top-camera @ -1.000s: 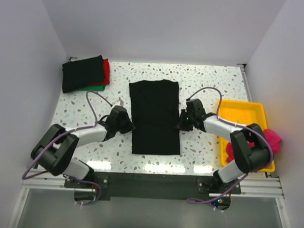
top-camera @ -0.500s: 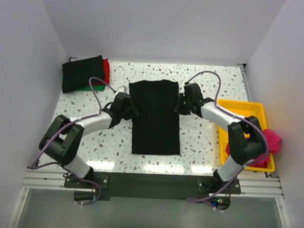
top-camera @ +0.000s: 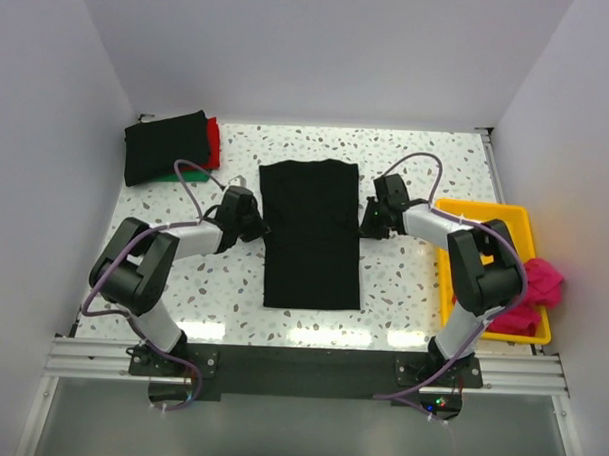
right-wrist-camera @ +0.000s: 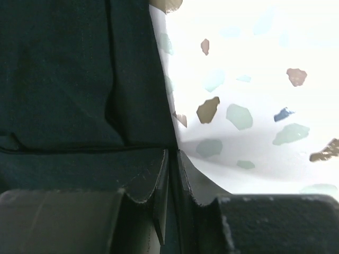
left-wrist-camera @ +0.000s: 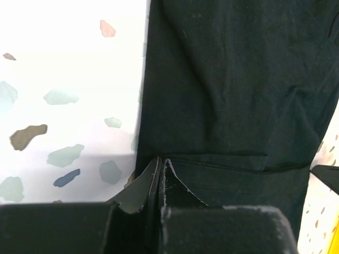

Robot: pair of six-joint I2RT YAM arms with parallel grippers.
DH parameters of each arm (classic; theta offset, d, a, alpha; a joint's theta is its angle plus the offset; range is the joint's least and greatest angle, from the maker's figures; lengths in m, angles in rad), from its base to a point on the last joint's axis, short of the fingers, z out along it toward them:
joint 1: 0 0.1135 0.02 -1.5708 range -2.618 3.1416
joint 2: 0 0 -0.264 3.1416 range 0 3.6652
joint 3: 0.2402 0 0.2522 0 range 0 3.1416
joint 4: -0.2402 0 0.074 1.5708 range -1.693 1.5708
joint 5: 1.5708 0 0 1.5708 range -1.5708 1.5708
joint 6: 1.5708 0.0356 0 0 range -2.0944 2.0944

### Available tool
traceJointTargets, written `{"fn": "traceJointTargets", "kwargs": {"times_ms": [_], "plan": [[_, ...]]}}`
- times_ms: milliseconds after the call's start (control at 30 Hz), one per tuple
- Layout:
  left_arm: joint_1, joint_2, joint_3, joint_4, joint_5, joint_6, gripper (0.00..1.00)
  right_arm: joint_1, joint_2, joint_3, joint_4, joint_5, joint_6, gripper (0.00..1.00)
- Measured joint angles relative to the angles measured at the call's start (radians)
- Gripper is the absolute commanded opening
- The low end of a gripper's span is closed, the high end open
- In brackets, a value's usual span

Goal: Fold and stack the t-shirts
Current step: Fold the tshirt

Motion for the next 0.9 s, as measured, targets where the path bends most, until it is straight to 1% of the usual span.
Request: {"fn": "traceJointTargets", "kwargs": {"times_ms": [100, 233, 300, 400, 567, 600, 700, 900], "plan": [[0.008, -0.015, 0.003, -0.018, 0.002, 0.014, 0.04, 0.000, -0.012, 0.037, -0.042, 0.014, -0.016, 0.21], [0.013, -0.033, 0.063, -0.070, 0.001, 0.019, 0.07, 0.000, 0.019, 0.217, -0.074, 0.016, -0.054, 0.24], [0.018, -0.034, 0.114, -0.085, -0.003, 0.017, 0.09, 0.000, 0.069, 0.337, -0.067, 0.008, -0.077, 0.25], [0.037, -0.034, 0.181, -0.098, -0.010, 0.008, 0.13, 0.000, 0.162, 0.489, -0.035, -0.024, -0.109, 0.32], [0.064, -0.006, 0.267, -0.122, -0.011, -0.006, 0.13, 0.005, 0.350, 0.726, -0.062, -0.038, -0.174, 0.36], [0.067, 0.009, 0.287, -0.124, -0.005, -0.006, 0.13, 0.005, 0.381, 0.761, -0.075, -0.033, -0.186, 0.38], [0.067, 0.044, 0.308, -0.131, 0.014, -0.006, 0.13, 0.006, 0.444, 0.826, -0.115, -0.021, -0.227, 0.41], [0.067, 0.120, 0.311, -0.171, 0.040, -0.010, 0.13, 0.006, 0.538, 0.930, -0.175, -0.009, -0.306, 0.42]]}}
